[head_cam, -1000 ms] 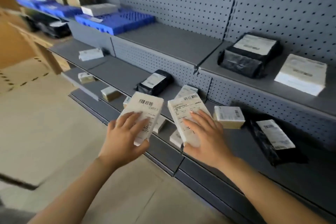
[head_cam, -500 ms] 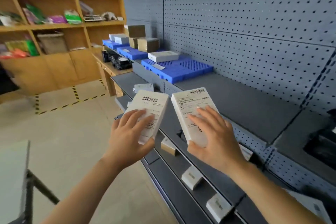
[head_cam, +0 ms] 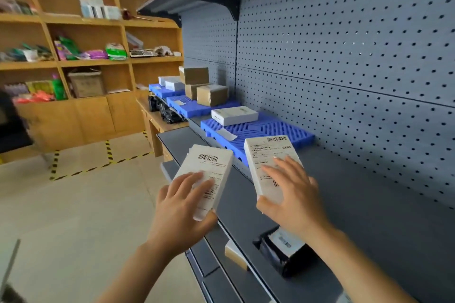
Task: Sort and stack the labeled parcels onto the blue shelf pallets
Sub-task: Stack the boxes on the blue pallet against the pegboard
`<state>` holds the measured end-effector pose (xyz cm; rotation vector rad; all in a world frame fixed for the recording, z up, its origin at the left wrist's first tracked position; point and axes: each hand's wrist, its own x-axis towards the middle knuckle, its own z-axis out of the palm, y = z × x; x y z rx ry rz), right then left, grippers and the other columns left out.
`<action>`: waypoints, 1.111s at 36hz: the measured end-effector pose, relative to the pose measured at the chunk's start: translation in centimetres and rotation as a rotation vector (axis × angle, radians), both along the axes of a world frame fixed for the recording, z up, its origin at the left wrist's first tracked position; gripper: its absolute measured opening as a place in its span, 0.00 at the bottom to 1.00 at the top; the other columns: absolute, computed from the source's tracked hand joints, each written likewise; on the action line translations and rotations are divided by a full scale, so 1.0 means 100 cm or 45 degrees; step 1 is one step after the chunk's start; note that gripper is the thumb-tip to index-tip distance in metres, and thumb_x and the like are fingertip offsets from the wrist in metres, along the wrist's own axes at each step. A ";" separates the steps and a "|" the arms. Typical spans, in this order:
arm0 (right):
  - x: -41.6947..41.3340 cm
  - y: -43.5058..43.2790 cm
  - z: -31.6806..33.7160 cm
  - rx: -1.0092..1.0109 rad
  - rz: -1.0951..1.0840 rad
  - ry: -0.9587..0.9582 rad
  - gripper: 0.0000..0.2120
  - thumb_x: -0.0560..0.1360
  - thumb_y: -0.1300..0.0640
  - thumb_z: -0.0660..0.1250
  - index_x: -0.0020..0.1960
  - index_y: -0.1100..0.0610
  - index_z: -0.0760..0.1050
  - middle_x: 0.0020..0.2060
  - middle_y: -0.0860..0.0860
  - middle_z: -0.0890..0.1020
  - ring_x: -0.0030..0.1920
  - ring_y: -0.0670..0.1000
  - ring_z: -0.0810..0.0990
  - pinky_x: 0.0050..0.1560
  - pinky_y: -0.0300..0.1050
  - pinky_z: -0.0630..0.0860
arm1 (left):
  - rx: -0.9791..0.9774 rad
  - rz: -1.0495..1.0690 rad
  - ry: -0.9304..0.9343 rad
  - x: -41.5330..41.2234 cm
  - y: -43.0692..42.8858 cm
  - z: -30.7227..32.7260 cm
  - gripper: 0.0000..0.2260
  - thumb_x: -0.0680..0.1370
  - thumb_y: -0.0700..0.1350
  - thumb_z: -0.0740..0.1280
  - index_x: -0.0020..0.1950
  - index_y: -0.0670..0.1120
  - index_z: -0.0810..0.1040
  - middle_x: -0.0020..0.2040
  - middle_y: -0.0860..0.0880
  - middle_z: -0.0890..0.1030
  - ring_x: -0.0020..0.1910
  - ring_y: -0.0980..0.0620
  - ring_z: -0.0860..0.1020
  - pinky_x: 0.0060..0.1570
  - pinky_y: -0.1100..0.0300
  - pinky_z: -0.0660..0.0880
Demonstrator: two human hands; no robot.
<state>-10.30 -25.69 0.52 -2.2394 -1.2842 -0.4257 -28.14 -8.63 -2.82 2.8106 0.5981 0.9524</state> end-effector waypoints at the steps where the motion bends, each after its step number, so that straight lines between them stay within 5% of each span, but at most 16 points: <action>1: 0.005 0.008 0.001 -0.009 -0.012 0.004 0.35 0.64 0.34 0.53 0.67 0.47 0.72 0.72 0.47 0.65 0.74 0.49 0.56 0.62 0.59 0.63 | -0.007 -0.006 -0.019 0.006 0.009 0.001 0.26 0.71 0.62 0.61 0.67 0.56 0.73 0.68 0.52 0.72 0.68 0.50 0.65 0.60 0.46 0.66; 11: 0.055 0.091 0.021 -0.060 -0.284 0.027 0.40 0.61 0.32 0.48 0.68 0.46 0.70 0.73 0.45 0.63 0.74 0.46 0.54 0.64 0.55 0.61 | 0.021 -0.174 -0.075 0.069 0.127 0.024 0.26 0.69 0.60 0.61 0.66 0.55 0.75 0.68 0.52 0.73 0.67 0.50 0.66 0.58 0.46 0.67; 16: 0.077 0.136 0.031 -0.171 -0.476 0.088 0.30 0.71 0.39 0.63 0.71 0.44 0.65 0.74 0.43 0.59 0.75 0.45 0.50 0.67 0.51 0.58 | 0.055 -0.309 -0.083 0.100 0.191 0.042 0.26 0.68 0.60 0.61 0.65 0.54 0.76 0.67 0.51 0.74 0.66 0.50 0.66 0.55 0.50 0.66; 20: 0.092 0.165 0.038 -0.240 -0.599 0.144 0.29 0.73 0.40 0.62 0.72 0.44 0.62 0.75 0.44 0.57 0.75 0.46 0.49 0.68 0.52 0.58 | 0.083 -0.412 -0.104 0.124 0.233 0.052 0.26 0.69 0.60 0.61 0.64 0.53 0.77 0.66 0.51 0.75 0.66 0.50 0.68 0.54 0.50 0.65; 26: 0.115 0.192 0.034 -0.403 -0.708 0.129 0.27 0.76 0.39 0.57 0.73 0.44 0.60 0.74 0.44 0.58 0.75 0.47 0.50 0.68 0.55 0.59 | 0.068 -0.502 -0.070 0.158 0.276 0.058 0.26 0.70 0.62 0.60 0.65 0.54 0.76 0.67 0.51 0.74 0.66 0.49 0.69 0.56 0.45 0.69; 31: 0.133 0.206 0.026 -0.458 -0.757 0.101 0.23 0.78 0.37 0.49 0.67 0.46 0.65 0.68 0.44 0.67 0.68 0.49 0.63 0.59 0.53 0.68 | 0.062 -0.523 -0.032 0.185 0.295 0.059 0.27 0.70 0.63 0.60 0.66 0.54 0.75 0.67 0.52 0.74 0.66 0.49 0.69 0.58 0.45 0.68; 35: 0.138 0.212 0.014 -0.518 -0.793 -0.025 0.37 0.71 0.34 0.30 0.66 0.47 0.65 0.62 0.45 0.71 0.61 0.50 0.68 0.52 0.52 0.71 | 0.039 -0.563 -0.054 0.207 0.297 0.061 0.26 0.69 0.61 0.60 0.65 0.53 0.76 0.67 0.52 0.74 0.65 0.49 0.69 0.56 0.45 0.69; 40: 0.149 0.210 0.011 -0.509 -0.764 -0.062 0.40 0.68 0.33 0.27 0.68 0.46 0.62 0.63 0.45 0.69 0.63 0.50 0.66 0.55 0.53 0.70 | 0.017 -0.581 -0.017 0.236 0.292 0.065 0.28 0.69 0.63 0.58 0.66 0.54 0.75 0.68 0.52 0.72 0.66 0.50 0.69 0.57 0.46 0.68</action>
